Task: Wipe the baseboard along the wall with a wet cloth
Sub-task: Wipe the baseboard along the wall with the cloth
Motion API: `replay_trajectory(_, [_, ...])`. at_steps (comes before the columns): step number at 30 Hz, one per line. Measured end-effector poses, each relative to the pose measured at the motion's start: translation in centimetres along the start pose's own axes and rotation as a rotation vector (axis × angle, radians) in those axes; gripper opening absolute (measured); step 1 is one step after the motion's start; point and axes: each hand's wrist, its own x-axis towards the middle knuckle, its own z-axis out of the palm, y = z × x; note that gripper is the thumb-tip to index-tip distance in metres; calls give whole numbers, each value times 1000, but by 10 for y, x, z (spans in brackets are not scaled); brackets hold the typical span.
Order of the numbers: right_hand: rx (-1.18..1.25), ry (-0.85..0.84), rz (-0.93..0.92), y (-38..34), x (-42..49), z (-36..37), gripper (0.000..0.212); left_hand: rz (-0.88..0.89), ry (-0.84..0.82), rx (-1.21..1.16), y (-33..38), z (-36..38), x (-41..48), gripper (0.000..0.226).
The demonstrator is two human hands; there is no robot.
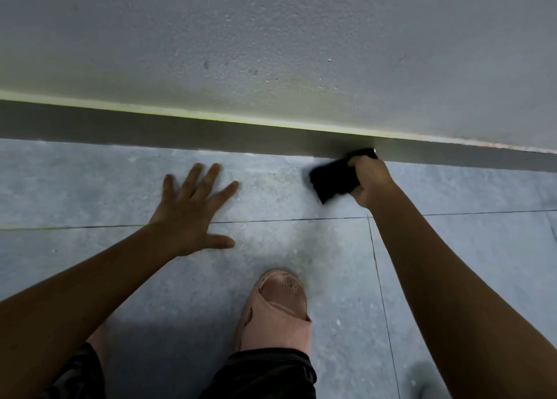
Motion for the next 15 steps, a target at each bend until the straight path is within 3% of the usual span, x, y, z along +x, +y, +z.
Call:
replay_trajectory(2, [-198, 48, -123, 10, -4, -10, 25, 1, -1, -3, 0, 0, 0, 106])
replay_trajectory(5, [-640, 103, -518, 33, -11, -20, 39, 1, -10, 8, 2, 0, -1, 105])
replay_trajectory(10, [-1101, 70, -1081, 41, -7, -1, 56, 3, 1, 8, 2, -2, -1, 107])
replay_trajectory(15, [-1339, 133, -1302, 47, 4, 15, 57, -1, -8, 12, 3, -3, -2, 107])
